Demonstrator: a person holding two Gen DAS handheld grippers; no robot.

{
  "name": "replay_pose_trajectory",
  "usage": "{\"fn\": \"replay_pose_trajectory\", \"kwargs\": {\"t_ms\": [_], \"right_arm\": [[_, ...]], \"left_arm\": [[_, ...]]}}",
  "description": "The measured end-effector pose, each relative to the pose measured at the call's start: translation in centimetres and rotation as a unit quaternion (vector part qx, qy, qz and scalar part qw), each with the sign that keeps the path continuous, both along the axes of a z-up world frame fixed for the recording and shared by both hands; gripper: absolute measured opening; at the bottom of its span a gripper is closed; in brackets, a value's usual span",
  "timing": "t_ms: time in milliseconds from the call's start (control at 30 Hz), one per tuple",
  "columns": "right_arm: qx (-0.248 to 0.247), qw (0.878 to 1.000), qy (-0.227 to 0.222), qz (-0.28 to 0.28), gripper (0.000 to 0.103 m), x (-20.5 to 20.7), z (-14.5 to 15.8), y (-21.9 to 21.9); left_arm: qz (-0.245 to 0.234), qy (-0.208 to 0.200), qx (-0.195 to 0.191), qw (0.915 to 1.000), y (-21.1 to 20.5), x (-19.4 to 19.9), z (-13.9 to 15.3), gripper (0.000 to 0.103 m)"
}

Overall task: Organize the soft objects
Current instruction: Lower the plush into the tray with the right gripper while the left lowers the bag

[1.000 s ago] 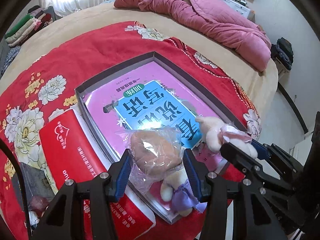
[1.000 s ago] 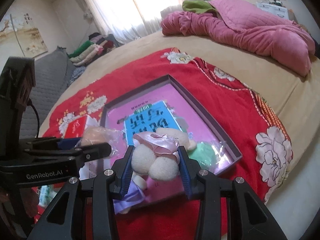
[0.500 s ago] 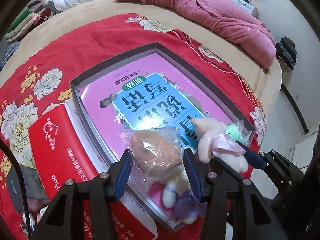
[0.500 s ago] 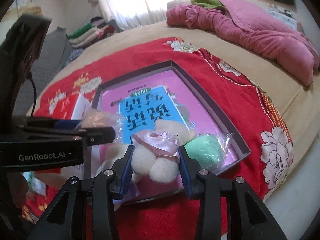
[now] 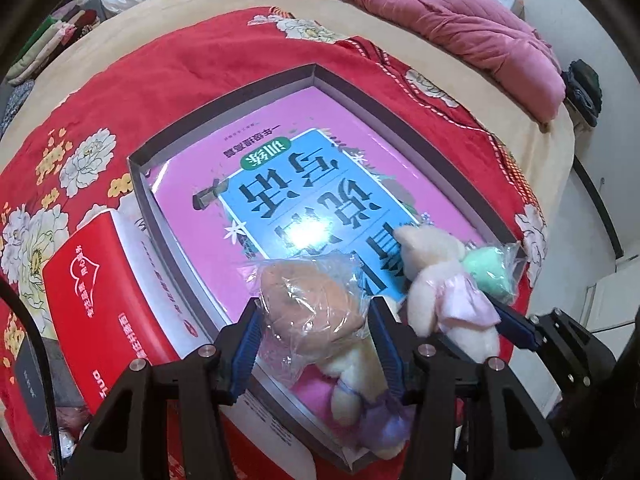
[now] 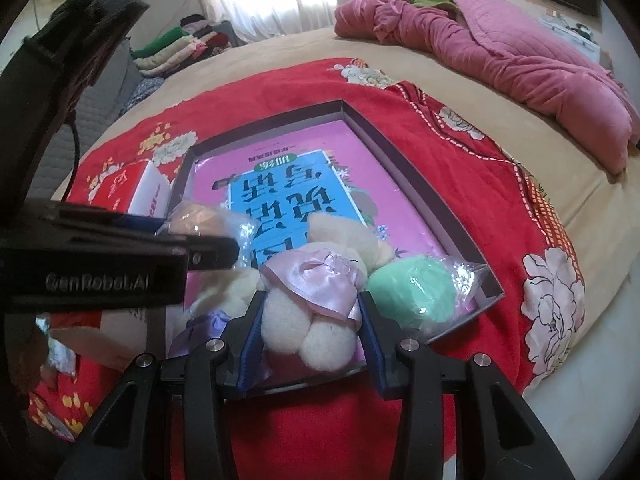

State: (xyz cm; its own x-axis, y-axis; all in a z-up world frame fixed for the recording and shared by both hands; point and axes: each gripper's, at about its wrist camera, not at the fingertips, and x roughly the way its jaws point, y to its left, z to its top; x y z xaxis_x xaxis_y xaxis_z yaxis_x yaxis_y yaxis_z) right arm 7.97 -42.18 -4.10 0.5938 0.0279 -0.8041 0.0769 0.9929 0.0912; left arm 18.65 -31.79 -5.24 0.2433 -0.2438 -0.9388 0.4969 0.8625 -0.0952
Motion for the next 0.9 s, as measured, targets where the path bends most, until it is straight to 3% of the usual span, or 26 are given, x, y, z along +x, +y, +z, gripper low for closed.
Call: {"fn": "replay_pose_trajectory", "kwargs": {"t_ms": [200, 467, 600, 900], "right_arm": [[0.014, 1.0, -0.009, -0.001, 0.053, -0.7, 1.4, -0.4], [0.013, 1.0, -0.021, -0.01, 0.054, -1.2, 3.1, -0.7], [0.003, 1.0, -0.012, -0.023, 0.06, -1.2, 3.2, -1.0], [0.011, 0.998, -0.014, -0.056, 0.061, -1.9, 3.6, -2.4]], "left_arm": [[0.004, 0.005, 0.027, 0.9996, -0.4, 1.0, -0.4, 0.054], [-0.012, -0.003, 0.1, 0.9949, -1.8, 1.4, -1.6, 0.054], [-0.012, -0.008, 0.093, 0.9956, -1.6, 0.9, -1.5, 0.056], [-0.017, -0.005, 0.065, 0.9977, -1.1, 0.4, -0.6, 0.062]]}}
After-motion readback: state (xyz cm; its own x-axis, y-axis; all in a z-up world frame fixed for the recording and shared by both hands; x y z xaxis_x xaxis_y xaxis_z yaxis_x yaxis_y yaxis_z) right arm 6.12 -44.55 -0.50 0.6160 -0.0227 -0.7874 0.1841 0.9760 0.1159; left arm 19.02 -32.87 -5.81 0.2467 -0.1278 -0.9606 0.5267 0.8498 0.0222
